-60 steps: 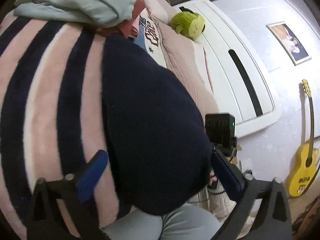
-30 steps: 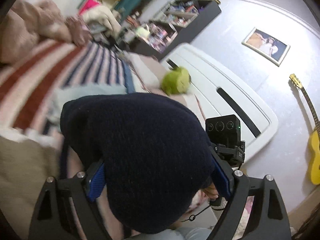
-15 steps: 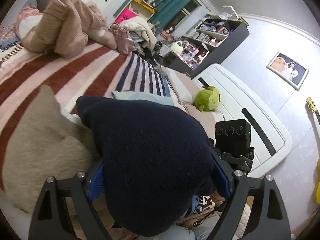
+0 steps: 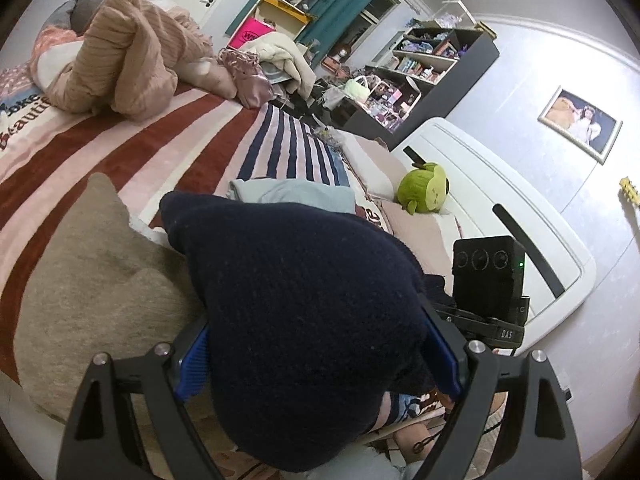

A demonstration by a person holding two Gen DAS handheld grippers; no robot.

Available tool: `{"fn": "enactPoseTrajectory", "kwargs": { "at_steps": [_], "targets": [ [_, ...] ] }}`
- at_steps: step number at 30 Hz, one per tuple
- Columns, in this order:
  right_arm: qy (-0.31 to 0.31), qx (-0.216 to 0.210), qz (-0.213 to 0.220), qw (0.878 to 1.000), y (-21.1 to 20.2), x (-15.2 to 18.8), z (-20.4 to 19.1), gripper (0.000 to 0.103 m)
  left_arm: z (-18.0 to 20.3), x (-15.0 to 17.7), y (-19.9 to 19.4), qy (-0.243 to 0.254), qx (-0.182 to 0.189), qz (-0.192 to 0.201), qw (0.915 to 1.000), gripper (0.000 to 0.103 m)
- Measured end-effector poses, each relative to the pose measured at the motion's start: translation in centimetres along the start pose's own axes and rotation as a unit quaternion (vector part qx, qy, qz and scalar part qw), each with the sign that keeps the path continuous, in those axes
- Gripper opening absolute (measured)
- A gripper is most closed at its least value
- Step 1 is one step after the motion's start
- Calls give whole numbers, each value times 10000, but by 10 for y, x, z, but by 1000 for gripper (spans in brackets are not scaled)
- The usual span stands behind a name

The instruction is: Fold small clothes

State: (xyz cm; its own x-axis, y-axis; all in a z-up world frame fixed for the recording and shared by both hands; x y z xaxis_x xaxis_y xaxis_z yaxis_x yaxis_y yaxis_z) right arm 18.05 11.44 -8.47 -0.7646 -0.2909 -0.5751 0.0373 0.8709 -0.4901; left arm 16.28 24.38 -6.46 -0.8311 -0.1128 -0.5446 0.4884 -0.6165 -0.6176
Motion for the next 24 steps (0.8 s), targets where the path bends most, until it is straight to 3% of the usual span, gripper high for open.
{"fn": "enactPoseTrajectory", "kwargs": {
  "at_steps": [10, 15, 24],
  "targets": [
    [16, 433, 108, 9990, -29, 8, 13, 50, 34, 3, 20, 213, -265, -174, 9993, 87],
    [59, 376, 198, 9991, -30, 4, 12, 50, 34, 1, 14, 194, -239, -132, 9994, 86],
    [-89, -14, 476, 9988, -6, -35, -23, 50, 15, -28, -47, 276, -319, 349, 9985, 86]
  ]
}}
Point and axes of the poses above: each gripper's, at about its wrist camera, not at the fingertips, and y roughly the way its jaws point, z to its right, x to its underside, the point moved 10 cm from there along y, roughly the way its jaws point, and after that the axes turned 12 degrees about -z, right-handed, at the moved point
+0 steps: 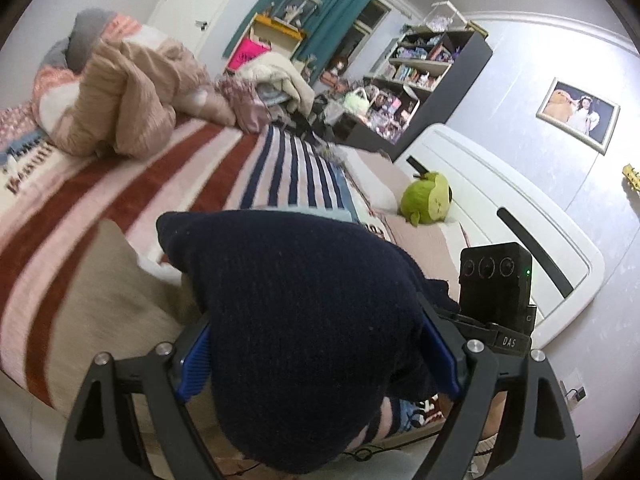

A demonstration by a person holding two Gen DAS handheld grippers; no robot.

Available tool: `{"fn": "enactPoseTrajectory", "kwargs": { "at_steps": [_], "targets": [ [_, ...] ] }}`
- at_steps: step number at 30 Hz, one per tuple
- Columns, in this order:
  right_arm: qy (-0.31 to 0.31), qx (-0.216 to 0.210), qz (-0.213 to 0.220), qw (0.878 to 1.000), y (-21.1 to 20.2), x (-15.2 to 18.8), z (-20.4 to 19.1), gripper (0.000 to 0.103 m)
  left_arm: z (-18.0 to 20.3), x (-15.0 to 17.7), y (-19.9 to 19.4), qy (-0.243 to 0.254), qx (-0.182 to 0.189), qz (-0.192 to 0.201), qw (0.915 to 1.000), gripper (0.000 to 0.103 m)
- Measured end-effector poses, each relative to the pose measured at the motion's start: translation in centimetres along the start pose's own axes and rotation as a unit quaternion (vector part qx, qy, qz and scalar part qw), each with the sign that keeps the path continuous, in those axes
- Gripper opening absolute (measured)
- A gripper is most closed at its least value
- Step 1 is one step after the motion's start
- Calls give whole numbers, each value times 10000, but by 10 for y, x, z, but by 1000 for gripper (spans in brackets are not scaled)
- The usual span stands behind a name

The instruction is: Fold small clothes

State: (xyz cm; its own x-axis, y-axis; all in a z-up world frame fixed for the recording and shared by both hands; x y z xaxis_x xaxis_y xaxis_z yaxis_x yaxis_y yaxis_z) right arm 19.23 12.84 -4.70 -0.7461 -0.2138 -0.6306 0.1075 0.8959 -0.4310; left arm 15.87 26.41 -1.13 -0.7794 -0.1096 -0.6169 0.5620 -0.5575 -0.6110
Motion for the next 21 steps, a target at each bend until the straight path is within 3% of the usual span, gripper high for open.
{"fn": "enactPoseTrajectory", "kwargs": {
  "at_steps": [10, 21],
  "targets": [
    [-229, 18, -12, 9997, 58, -42, -48, 50, -47, -24, -56, -164, 9, 354, 9992, 86],
    [-239, 180, 484, 9984, 3, -61, -45, 50, -5, -62, -42, 189, 382, 502, 9978, 86]
  ]
}}
Point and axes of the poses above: each gripper's, at about its wrist camera, not at the fingertips, and y roughly the way its jaws point, z to its right, x to its underside, the point moved 10 cm from there along y, roughly the way its jaws point, and after that the axes turned 12 degrees about -z, right-handed, at the moved point
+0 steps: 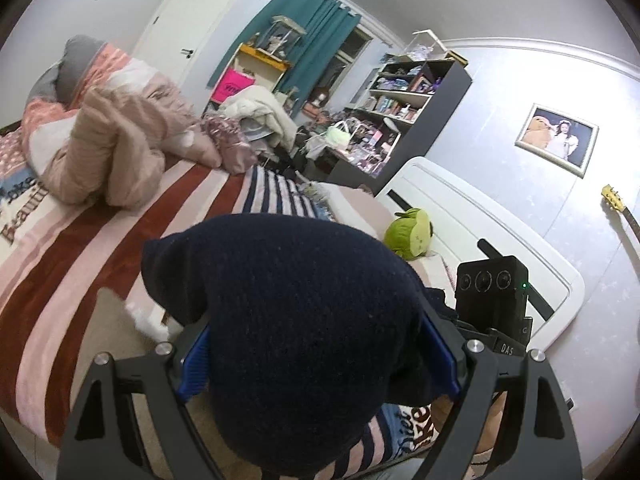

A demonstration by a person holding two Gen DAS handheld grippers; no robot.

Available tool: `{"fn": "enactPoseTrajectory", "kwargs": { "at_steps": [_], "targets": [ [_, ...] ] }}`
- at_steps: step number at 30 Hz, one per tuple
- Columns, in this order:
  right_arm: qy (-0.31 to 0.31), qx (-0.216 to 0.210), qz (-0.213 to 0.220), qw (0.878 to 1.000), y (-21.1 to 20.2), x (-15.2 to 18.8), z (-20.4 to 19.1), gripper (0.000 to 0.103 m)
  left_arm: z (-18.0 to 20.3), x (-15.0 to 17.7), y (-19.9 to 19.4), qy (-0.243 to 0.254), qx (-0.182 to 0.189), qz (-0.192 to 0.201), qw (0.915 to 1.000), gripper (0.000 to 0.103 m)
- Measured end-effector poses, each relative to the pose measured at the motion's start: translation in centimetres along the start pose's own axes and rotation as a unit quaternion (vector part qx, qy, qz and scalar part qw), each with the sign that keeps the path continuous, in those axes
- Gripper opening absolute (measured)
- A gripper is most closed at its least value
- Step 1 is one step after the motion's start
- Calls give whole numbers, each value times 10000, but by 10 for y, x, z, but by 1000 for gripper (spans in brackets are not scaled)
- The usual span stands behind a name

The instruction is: Fold small clothes

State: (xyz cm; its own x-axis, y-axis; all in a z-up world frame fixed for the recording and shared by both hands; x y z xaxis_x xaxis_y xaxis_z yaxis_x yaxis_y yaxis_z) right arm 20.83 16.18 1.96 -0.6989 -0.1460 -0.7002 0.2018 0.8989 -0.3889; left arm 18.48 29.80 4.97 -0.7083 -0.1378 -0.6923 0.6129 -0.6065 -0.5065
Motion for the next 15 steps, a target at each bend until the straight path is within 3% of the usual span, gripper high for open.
{"fn": "enactPoseTrajectory", "kwargs": {
  "at_steps": [4, 8, 10, 15],
  "targets": [
    [-144, -13, 132, 9998, -1, -22, -12, 50, 1, -18, -17, 112, -67, 168, 9998, 86],
    [-280, -134, 12, 9995, 25, -32, -26, 50, -22, -18, -35, 136, -308, 127, 9994, 85],
    [-241, -146, -268, 9992, 51, -22, -22, 50, -46, -4, -33, -14, -381, -33, 9993, 86],
    [17, 217, -1207, 9925, 118, 43, 17, 50, -125, 82, 8, -783, -429, -758, 9931, 86]
  ]
}}
Point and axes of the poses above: each gripper's, at about its wrist camera, not at the fingertips, and y roughly the way its jaws point, z to its right, x to its underside, the point moved 10 cm from there along y, roughly the way its jaws point, and after that the axes turned 12 degrees about -z, right-handed, at the moved point
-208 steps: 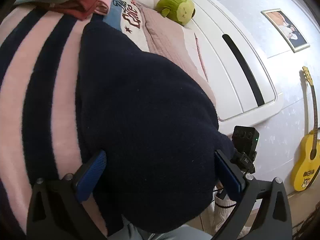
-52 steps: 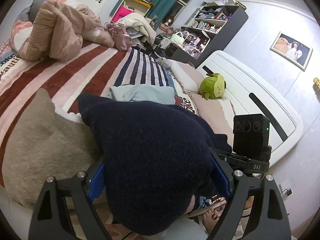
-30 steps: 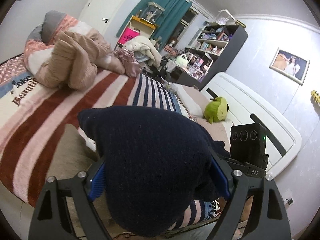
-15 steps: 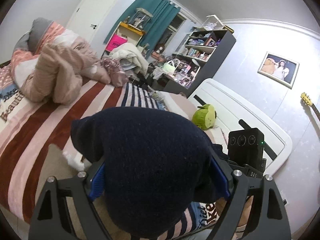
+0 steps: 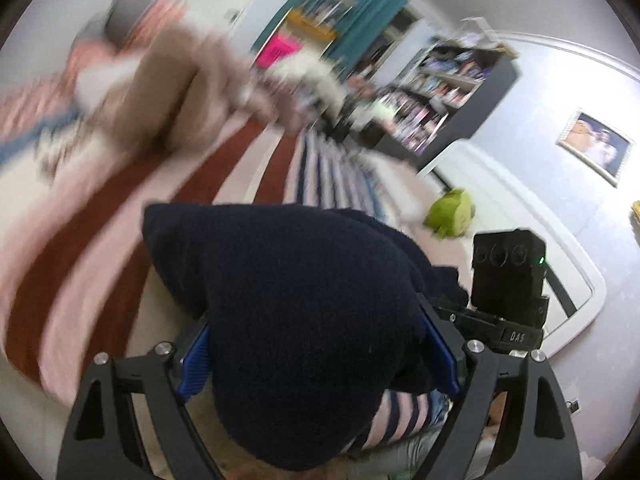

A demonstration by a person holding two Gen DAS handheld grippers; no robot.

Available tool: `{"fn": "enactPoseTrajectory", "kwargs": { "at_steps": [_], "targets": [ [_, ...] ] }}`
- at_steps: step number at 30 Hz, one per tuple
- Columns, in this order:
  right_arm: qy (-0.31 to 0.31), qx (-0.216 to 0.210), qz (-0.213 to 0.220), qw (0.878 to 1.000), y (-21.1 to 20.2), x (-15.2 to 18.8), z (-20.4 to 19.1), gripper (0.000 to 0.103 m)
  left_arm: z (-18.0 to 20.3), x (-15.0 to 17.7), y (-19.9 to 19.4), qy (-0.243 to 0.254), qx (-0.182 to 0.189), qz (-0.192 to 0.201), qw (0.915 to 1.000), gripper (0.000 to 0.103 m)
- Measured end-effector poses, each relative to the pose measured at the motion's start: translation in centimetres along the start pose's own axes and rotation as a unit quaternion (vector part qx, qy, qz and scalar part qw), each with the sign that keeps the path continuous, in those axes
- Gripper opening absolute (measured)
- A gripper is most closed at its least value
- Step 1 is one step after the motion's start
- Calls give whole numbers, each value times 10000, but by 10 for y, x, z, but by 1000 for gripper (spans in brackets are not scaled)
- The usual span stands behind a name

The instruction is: Fold small clothes

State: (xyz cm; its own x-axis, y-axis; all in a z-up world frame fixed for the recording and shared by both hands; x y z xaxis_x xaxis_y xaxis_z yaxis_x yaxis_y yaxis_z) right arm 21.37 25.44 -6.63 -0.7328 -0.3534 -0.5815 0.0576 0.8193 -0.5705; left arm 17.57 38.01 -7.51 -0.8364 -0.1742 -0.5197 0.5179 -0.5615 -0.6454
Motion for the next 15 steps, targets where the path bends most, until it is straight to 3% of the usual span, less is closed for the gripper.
{"fn": "enactPoseTrajectory", "kwargs": {
  "at_steps": [2, 5, 10, 15],
  "targets": [
    [105, 88, -334, 9993, 24, 27, 19, 50, -15, 26, 22, -36, 100, -144, 9998, 85],
    [211, -105, -422, 9988, 25, 49, 34, 50, -4, 35, 30, 269, 150, -13, 9995, 85],
    [397, 33, -312, 9987, -1, 51, 52, 50, 18, 22, 52, 558, -24, -191, 9983, 86],
    [659, -39, -404, 9970, 5, 59, 56, 50, 9, 15, 52, 450, -237, -354, 9981, 91]
  ]
}}
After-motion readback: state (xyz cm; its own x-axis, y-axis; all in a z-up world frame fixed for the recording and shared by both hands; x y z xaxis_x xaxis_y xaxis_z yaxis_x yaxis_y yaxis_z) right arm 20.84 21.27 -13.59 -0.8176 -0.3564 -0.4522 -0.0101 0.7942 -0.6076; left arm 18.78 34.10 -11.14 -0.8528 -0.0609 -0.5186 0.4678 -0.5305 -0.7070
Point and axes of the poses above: each gripper's, at about its wrist camera, not at the fingertips, and y roughly the way its jaws point, z to its right, x to its underside, the point moved 10 cm from there along y, roughly the way its jaws point, and after that the axes turned 12 degrees about -z, right-handed, at the moved point
